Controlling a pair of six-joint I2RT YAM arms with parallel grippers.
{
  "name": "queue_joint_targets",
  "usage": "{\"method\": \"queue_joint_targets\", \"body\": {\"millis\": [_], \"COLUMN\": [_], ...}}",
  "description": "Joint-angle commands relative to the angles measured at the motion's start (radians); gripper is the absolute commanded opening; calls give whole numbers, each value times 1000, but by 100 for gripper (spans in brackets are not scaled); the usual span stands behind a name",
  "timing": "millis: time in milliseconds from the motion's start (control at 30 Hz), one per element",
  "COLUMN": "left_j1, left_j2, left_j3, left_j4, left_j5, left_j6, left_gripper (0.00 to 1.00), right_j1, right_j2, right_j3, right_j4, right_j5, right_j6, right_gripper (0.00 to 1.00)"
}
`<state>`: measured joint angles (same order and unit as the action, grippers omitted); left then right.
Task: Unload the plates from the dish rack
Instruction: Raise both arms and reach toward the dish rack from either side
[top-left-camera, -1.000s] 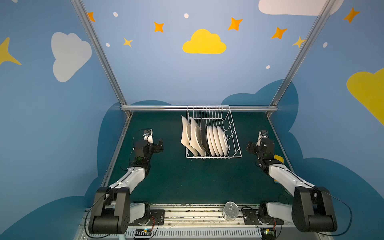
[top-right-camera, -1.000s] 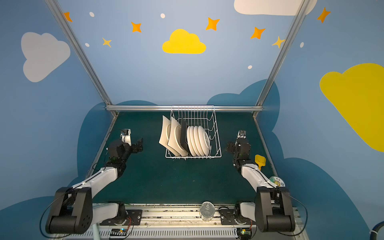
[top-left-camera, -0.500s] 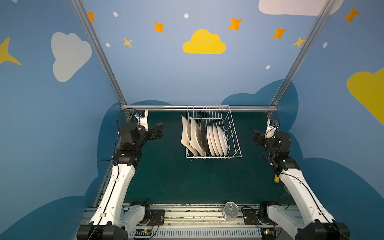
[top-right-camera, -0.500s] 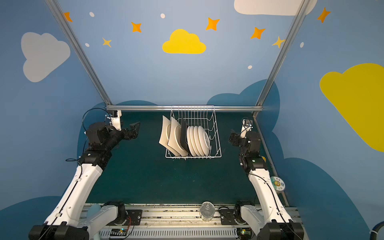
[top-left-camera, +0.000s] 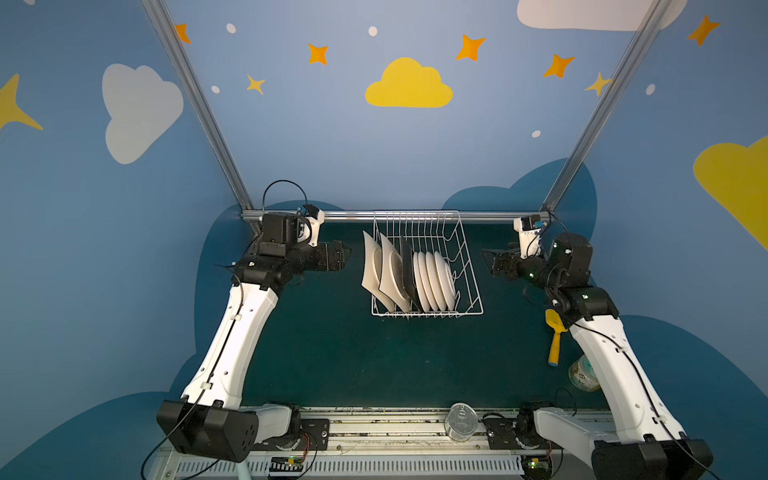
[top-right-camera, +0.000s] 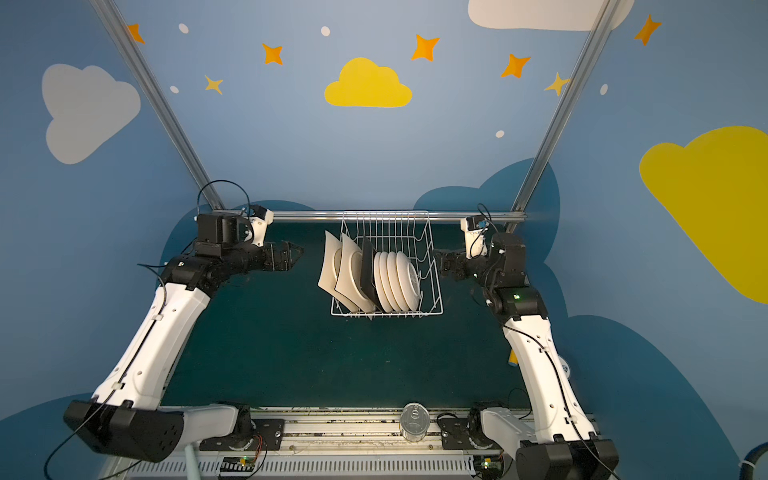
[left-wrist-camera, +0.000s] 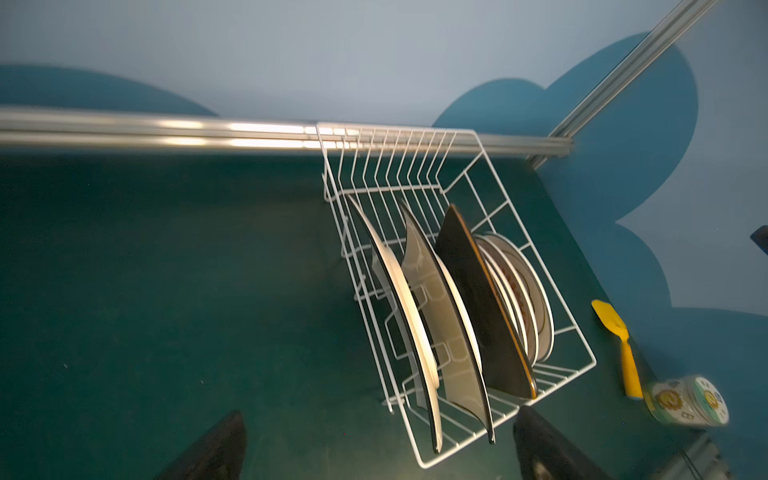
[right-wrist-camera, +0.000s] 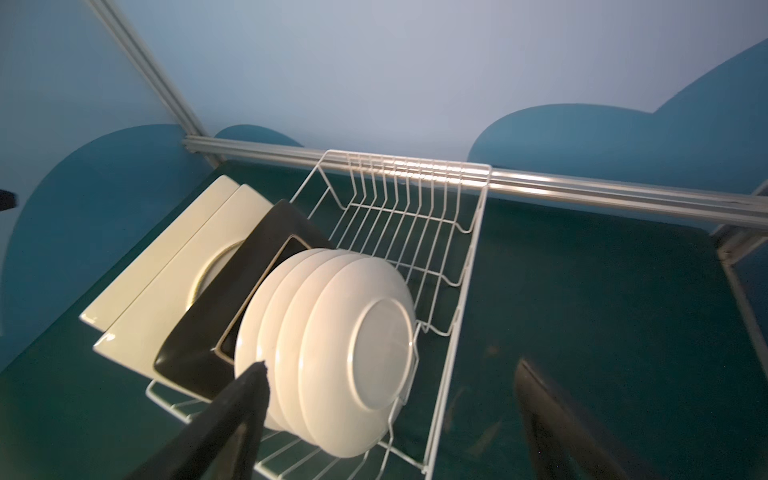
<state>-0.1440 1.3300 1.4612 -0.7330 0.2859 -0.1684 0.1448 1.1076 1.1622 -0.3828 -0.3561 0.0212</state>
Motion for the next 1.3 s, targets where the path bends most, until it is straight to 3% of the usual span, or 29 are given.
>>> {"method": "queue_joint_targets", "body": {"millis": [0,267,600,767,967,1267], "left_j1": [-27,-60,-92,-104,-118,-156], "left_j2": [43,176,332,394,459,527], "left_j3": [41,95,179,213,238,274], "left_j4": [-107,-99,-56,-56,-60,-95], "left_j5": [19,84,139,145,137,79], "left_j6": [-52,-136,-179,-201,-224,-226], "left_gripper": [98,94,81,71,53,53], "right_j1": [30,105,158,168,173,174], "right_j2": [10,35,44,46,45,41], "right_j3": [39,34,14,8,11,-2], "right_j4": [-69,-76,-61,-59,-53,-46], "right_j5": [-93,-124,-95,-72,-38,-23], "right_j6": [-2,-6,-6,-17,-31,-43], "right_gripper": [92,92,92,92,92,92]}}
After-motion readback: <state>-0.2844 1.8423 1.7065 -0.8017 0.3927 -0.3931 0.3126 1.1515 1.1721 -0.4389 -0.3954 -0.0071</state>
